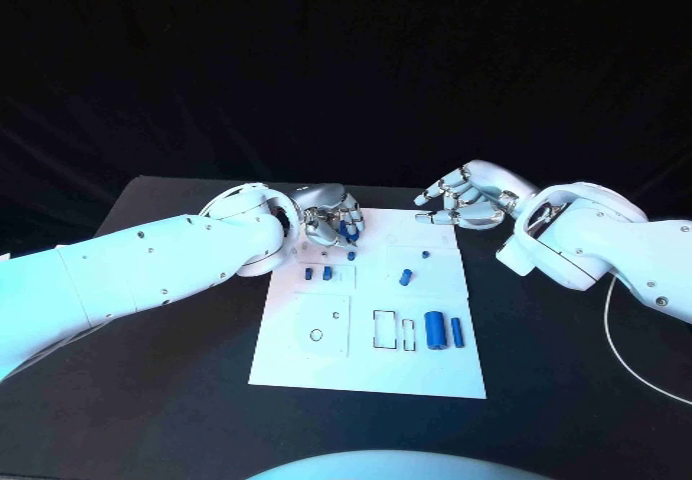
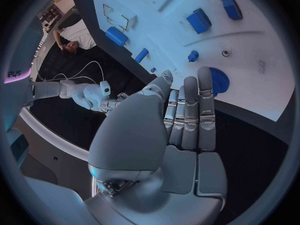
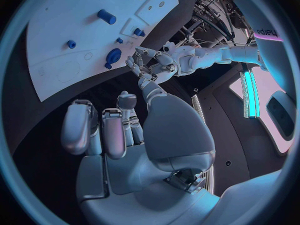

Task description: Assemble the parts on the task board

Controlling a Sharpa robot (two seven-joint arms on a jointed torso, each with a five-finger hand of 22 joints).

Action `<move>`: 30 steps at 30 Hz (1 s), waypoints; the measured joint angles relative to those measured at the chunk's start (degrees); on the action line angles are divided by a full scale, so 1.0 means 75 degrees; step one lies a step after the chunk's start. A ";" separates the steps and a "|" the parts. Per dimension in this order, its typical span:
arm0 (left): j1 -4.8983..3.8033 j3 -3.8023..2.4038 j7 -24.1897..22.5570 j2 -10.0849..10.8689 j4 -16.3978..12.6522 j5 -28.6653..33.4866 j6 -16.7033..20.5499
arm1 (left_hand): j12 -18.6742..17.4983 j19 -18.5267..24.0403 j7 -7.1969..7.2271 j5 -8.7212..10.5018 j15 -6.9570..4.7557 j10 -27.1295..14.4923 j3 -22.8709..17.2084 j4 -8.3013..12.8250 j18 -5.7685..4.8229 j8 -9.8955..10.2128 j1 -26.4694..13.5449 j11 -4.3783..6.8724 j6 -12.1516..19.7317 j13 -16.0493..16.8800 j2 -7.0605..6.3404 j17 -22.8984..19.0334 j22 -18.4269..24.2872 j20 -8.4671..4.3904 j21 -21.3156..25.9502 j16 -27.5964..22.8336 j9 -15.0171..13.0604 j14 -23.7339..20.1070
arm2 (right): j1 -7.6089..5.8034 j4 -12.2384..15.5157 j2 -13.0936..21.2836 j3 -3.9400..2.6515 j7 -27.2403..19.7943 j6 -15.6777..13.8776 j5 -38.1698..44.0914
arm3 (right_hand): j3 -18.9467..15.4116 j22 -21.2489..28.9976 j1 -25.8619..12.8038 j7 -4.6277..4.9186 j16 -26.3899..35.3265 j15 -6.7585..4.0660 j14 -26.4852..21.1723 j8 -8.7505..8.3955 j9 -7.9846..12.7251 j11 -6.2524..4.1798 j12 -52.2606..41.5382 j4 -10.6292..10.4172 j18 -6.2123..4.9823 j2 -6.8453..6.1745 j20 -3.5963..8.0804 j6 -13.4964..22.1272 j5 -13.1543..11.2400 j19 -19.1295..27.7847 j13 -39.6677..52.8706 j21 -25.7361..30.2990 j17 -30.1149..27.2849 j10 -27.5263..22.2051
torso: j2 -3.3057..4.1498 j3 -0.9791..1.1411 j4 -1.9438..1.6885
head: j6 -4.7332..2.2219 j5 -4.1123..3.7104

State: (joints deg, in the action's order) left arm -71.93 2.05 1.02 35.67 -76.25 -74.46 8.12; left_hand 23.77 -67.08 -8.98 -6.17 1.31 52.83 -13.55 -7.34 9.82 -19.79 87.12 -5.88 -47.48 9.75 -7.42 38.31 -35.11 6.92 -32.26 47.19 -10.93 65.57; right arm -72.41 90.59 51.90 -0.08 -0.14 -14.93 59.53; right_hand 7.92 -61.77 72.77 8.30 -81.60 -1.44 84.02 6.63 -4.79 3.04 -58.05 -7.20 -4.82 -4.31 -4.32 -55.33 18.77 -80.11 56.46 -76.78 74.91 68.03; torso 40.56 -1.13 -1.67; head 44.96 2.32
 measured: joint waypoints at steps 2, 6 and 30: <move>0.0007 0.0014 -0.0001 -0.0071 0.0081 -0.0202 -0.0046 | -0.0075 -0.0112 -0.0009 0.0002 -0.0014 0.0105 0.0034 -0.0034 0.0000 0.0105 -0.0082 0.0015 -0.0176 -0.0136 -0.0083 -0.0017 -0.0029 -0.0007 -0.0041 0.0129 0.0118 0.0120 | 0.0000 0.0000 -0.0001 0.0000 -0.0001 -0.0001 0.0000 | 0.0000 0.0000 0.0000 0.0000 0.0000 0.0000 0.0000 0.0000 0.0000 0.0000 0.0000 0.0000 0.0000 0.0000 0.0000 0.0000 0.0000 0.0000 0.0000 0.0000 0.0000 0.0000 | -0.0001 0.0000 -0.0001 | -0.0001 -0.0006; 0.0037 0.0041 0.0013 -0.0209 0.0226 -0.0626 -0.0147 | -0.0185 -0.0205 0.0037 0.0146 -0.0052 0.0222 0.0159 -0.0152 -0.0001 0.0264 -0.0226 0.0059 -0.0413 -0.0332 -0.0138 -0.0067 -0.0029 -0.0024 -0.0048 0.0261 0.0277 0.0170 | 0.0000 -0.0005 -0.0009 0.0000 -0.0004 -0.0002 -0.0001 | 0.0000 0.0000 0.0000 0.0000 0.0000 0.0000 0.0000 0.0000 0.0000 0.0000 0.0030 0.0000 0.0000 0.0000 0.0000 0.0000 0.0031 0.0000 -0.0026 0.0000 0.0000 0.0000 | -0.0004 0.0002 -0.0004 | -0.0003 -0.0010; 0.0251 0.0065 0.0269 -0.0681 0.0747 -0.1835 -0.0510 | -0.1144 -0.1909 0.0230 0.0146 -0.0255 0.1040 0.0052 -0.0156 -0.0362 0.1161 -0.0108 0.0227 -0.1348 -0.0812 0.0075 0.3189 -0.3702 -0.0225 -0.3959 0.3738 0.0840 0.2223 | 0.0001 -0.0033 -0.0046 0.0001 -0.0025 -0.0006 -0.0015 | 0.0001 0.0057 0.0000 0.0000 0.0046 0.0000 0.0000 0.0000 -0.0001 0.0028 0.0150 0.0001 0.0000 0.0000 -0.0028 0.0001 0.0029 0.0028 -0.0148 0.0000 -0.0001 -0.0083 | -0.0004 0.0000 -0.0008 | 0.0038 -0.0046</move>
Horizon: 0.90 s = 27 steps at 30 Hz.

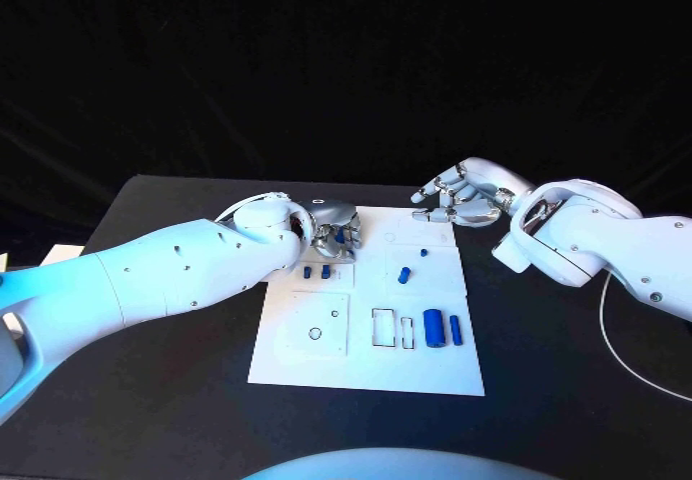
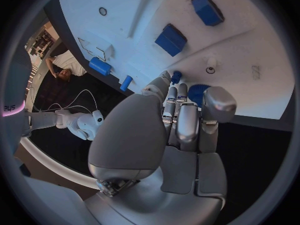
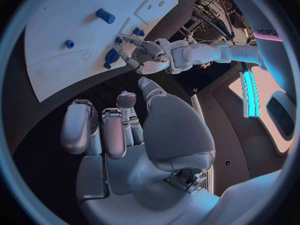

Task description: Assemble the parts on the task board

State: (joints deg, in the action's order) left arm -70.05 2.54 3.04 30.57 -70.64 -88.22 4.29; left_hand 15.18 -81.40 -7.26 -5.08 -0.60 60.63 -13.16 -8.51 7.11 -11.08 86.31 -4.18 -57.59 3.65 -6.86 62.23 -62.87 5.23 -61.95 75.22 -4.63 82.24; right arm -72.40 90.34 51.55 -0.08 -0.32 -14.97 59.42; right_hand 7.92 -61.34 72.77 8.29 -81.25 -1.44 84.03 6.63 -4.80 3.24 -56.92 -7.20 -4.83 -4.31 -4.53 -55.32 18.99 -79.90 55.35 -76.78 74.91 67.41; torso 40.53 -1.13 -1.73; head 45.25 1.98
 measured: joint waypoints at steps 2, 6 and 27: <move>0.0002 0.0000 0.0012 -0.0010 0.0009 -0.0028 -0.0036 | -0.0017 -0.0028 -0.0012 0.0000 -0.0027 0.0055 -0.0055 0.0028 -0.0057 0.0002 0.0025 0.0003 -0.0038 0.0000 0.0025 0.0041 -0.0108 -0.0028 -0.0113 0.0067 0.0013 0.0059 | 0.0000 0.0000 -0.0001 0.0000 -0.0001 0.0000 -0.0001 | 0.0000 0.0004 0.0000 0.0000 0.0000 0.0000 0.0000 0.0000 0.0000 0.0000 0.0000 0.0000 0.0000 0.0000 0.0000 0.0000 0.0000 0.0000 0.0000 0.0000 0.0000 0.0000 | 0.0000 0.0000 0.0000 | 0.0001 -0.0004; 0.0004 0.0000 0.0040 -0.0041 0.0034 -0.0081 -0.0125 | -0.0098 -0.0082 0.0005 0.0000 -0.0041 0.0125 -0.0169 0.0039 -0.0112 0.0045 0.0062 0.0012 -0.0102 0.0000 0.0016 0.0126 -0.0286 -0.0027 -0.0291 0.0140 0.0022 0.0097 | 0.0000 -0.0003 -0.0014 0.0000 -0.0003 0.0000 -0.0002 | 0.0000 0.0004 0.0000 0.0000 0.0000 0.0000 0.0000 0.0000 0.0000 0.0000 0.0000 0.0000 0.0000 0.0000 0.0000 0.0000 0.0000 0.0000 0.0000 0.0000 0.0000 0.0000 | 0.0000 -0.0001 0.0004 | 0.0002 -0.0012; -0.0008 -0.0025 0.0193 -0.0102 0.0071 -0.0188 -0.0397 | -0.0297 -0.0136 -0.0060 0.0000 -0.0013 0.0419 -0.0676 0.0166 -0.0112 0.0180 0.0162 -0.0008 -0.0333 0.0004 0.0099 0.0142 -0.0626 -0.0027 -0.0605 0.0215 0.0051 0.0178 | 0.0000 -0.0007 -0.0022 0.0000 -0.0006 0.0003 -0.0005 | 0.0000 0.0004 0.0000 0.0000 0.0000 0.0000 0.0000 0.0000 0.0006 -0.0022 0.0000 0.0000 0.0000 0.0000 0.0000 0.0000 0.0028 0.0000 0.0001 0.0000 0.0000 -0.0022 | -0.0007 0.0000 -0.0005 | 0.0027 -0.0018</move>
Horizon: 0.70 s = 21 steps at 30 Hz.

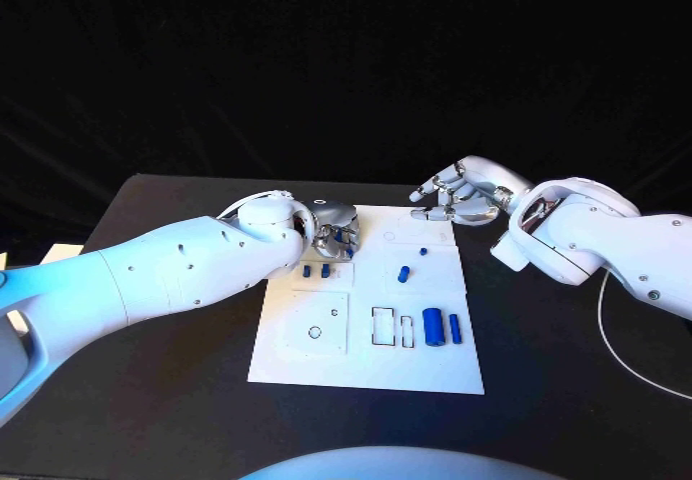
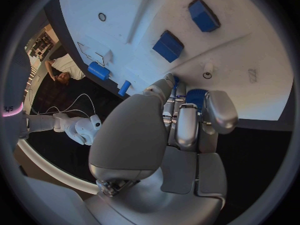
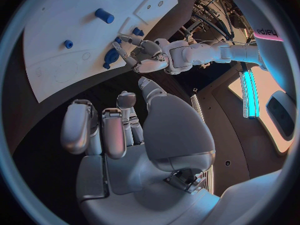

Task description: Assemble the parts on the task board

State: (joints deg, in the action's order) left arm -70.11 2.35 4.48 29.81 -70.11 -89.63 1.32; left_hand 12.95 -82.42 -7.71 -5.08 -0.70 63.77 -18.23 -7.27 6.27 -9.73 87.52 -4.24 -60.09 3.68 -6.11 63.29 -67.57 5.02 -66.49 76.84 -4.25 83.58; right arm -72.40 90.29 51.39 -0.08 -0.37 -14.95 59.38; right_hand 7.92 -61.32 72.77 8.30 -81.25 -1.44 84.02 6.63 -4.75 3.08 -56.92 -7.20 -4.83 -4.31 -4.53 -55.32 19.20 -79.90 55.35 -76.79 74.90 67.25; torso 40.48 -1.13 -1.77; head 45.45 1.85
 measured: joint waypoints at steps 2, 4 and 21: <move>-0.0001 0.0000 0.0013 -0.0004 -0.0002 -0.0005 -0.0008 | -0.0001 -0.0021 0.0006 0.0000 0.0000 0.0135 -0.0123 0.0060 0.0000 0.0001 0.0055 0.0011 -0.0129 0.0017 0.0055 0.0022 -0.0088 0.0021 -0.0096 0.0036 0.0000 0.0000 | 0.0000 0.0001 0.0000 0.0000 -0.0001 0.0000 0.0000 | 0.0000 0.0000 0.0000 0.0000 0.0000 0.0000 0.0000 0.0000 0.0000 0.0000 0.0000 0.0000 0.0000 0.0000 0.0000 0.0000 0.0000 0.0000 0.0000 0.0027 0.0000 0.0000 | 0.0001 0.0001 0.0001 | 0.0005 0.0001; 0.0001 0.0000 0.0022 -0.0008 -0.0004 -0.0009 -0.0010 | -0.0004 -0.0067 0.0018 0.0001 -0.0027 0.0305 -0.0284 0.0156 -0.0053 0.0002 0.0156 0.0034 -0.0253 0.0030 0.0076 0.0050 -0.0195 -0.0013 -0.0197 0.0051 -0.0006 0.0028 | 0.0000 0.0001 0.0000 0.0000 -0.0001 0.0000 -0.0001 | 0.0000 0.0000 0.0000 0.0000 0.0000 0.0000 0.0000 0.0000 0.0000 0.0000 0.0000 0.0000 0.0000 0.0000 0.0000 0.0000 0.0000 0.0000 0.0000 0.0028 0.0000 0.0000 | 0.0002 0.0003 0.0001 | 0.0007 0.0001; 0.0031 -0.0180 0.0069 0.0267 -0.0352 0.0194 -0.0014 | -0.0181 -0.0068 -0.0008 0.0306 -0.0027 0.0566 -0.0768 0.0476 -0.0121 0.0047 0.0202 0.0064 -0.0439 0.0049 0.0124 0.0076 -0.0479 -0.0014 -0.0447 0.0093 -0.0023 0.0027 | 0.0001 0.0012 0.0003 0.0000 -0.0010 -0.0001 -0.0005 | 0.0022 -0.0001 0.0000 0.0000 0.0000 0.0000 0.0000 0.0000 -0.0001 0.0002 0.0000 -0.0021 0.0000 0.0000 0.0000 0.0000 0.0000 0.0000 0.0000 0.0028 0.0005 0.0002 | -0.0001 0.0004 0.0004 | -0.0004 -0.0021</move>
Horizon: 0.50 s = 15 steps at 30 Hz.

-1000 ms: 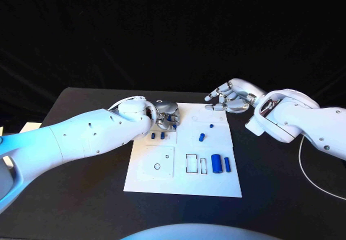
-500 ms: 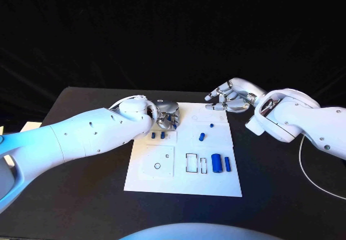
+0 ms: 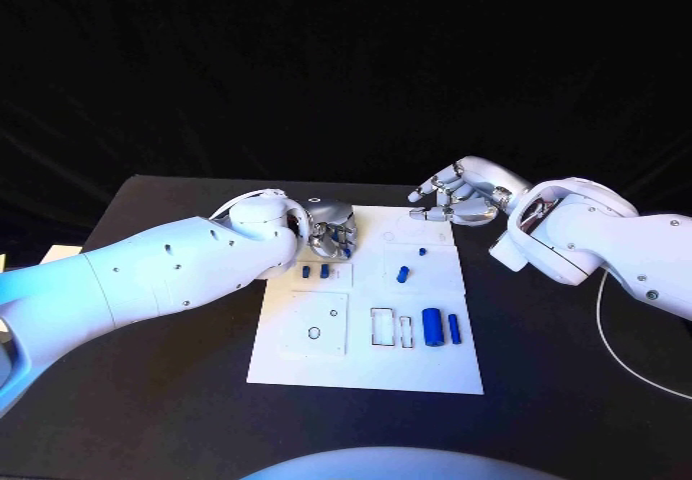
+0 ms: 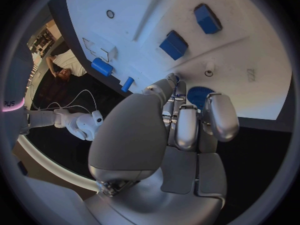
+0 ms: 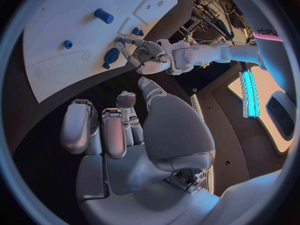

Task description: Assemble the parts on the task board

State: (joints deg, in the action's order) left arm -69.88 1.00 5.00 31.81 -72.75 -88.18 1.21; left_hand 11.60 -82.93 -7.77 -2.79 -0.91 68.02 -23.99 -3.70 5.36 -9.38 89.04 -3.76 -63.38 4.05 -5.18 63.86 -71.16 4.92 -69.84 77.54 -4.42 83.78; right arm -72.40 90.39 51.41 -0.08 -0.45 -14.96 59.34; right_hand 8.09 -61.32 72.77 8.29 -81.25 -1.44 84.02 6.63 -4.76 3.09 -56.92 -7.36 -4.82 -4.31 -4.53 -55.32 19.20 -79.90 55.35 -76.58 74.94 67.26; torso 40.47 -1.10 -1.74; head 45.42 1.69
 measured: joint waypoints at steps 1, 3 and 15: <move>0.0000 -0.0032 0.0003 0.0050 -0.0057 0.0029 0.0008 | 0.0000 0.0000 -0.0001 0.0000 0.0000 0.0002 -0.0001 0.0000 0.0000 0.0000 -0.0019 0.0002 -0.0001 0.0000 -0.0016 -0.0005 -0.0003 0.0000 0.0000 0.0000 0.0000 0.0000 | 0.0000 0.0000 0.0003 0.0000 0.0000 0.0000 0.0000 | 0.0000 0.0000 0.0000 0.0000 0.0000 0.0000 0.0000 0.0000 0.0000 0.0000 0.0000 0.0000 0.0000 0.0000 0.0000 0.0000 0.0000 0.0000 0.0000 0.0000 0.0000 0.0000 | -0.0001 0.0000 -0.0004 | -0.0002 -0.0001; -0.0010 -0.0104 0.0014 0.0191 -0.0201 0.0114 0.0033 | -0.0014 0.0000 -0.0025 0.0000 0.0000 0.0013 -0.0001 0.0001 -0.0001 0.0001 -0.0108 0.0010 -0.0026 0.0001 -0.0044 -0.0019 -0.0008 0.0000 0.0000 0.0000 0.0002 0.0000 | 0.0001 0.0000 0.0010 0.0000 -0.0001 0.0000 -0.0001 | 0.0000 0.0000 0.0000 0.0000 0.0000 0.0000 0.0000 0.0000 0.0000 0.0000 0.0000 0.0000 0.0000 0.0000 0.0000 0.0000 0.0000 0.0000 0.0000 0.0000 0.0000 0.0000 | -0.0004 0.0000 -0.0011 | -0.0004 -0.0004; -0.0112 -0.0209 0.0133 0.0816 -0.0534 0.0576 0.0045 | -0.0083 0.0000 -0.0026 0.0000 0.0000 0.0025 -0.0021 0.0021 0.0000 0.0059 -0.0206 0.0023 -0.0026 0.0004 -0.0064 -0.0055 -0.0028 0.0000 0.0000 0.0000 0.0009 0.0000 | 0.0000 -0.0003 0.0022 0.0000 -0.0001 0.0000 -0.0005 | 0.0000 0.0000 0.0000 0.0000 0.0000 0.0000 0.0000 0.0000 0.0000 0.0001 0.0000 0.0000 0.0000 0.0000 0.0000 0.0000 0.0000 0.0000 0.0000 0.0000 -0.0001 0.0001 | -0.0011 0.0004 -0.0045 | -0.0022 0.0073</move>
State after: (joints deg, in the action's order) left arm -70.72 -0.57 5.99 37.93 -76.75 -83.86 1.55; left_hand 10.97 -82.92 -7.97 -2.79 -0.90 68.21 -24.15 -3.54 5.36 -8.94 87.50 -3.59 -63.58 4.08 -5.66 63.45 -71.37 4.92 -69.84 77.54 -4.35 83.78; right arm -72.39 90.36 51.57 -0.08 -0.46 -14.96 59.31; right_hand 8.09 -61.32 72.77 8.29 -81.25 -1.44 84.03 6.63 -4.76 3.10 -56.92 -7.36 -4.82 -4.31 -4.53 -55.32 19.20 -79.90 55.36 -76.58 74.94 67.27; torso 40.39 -1.07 -2.08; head 45.25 2.24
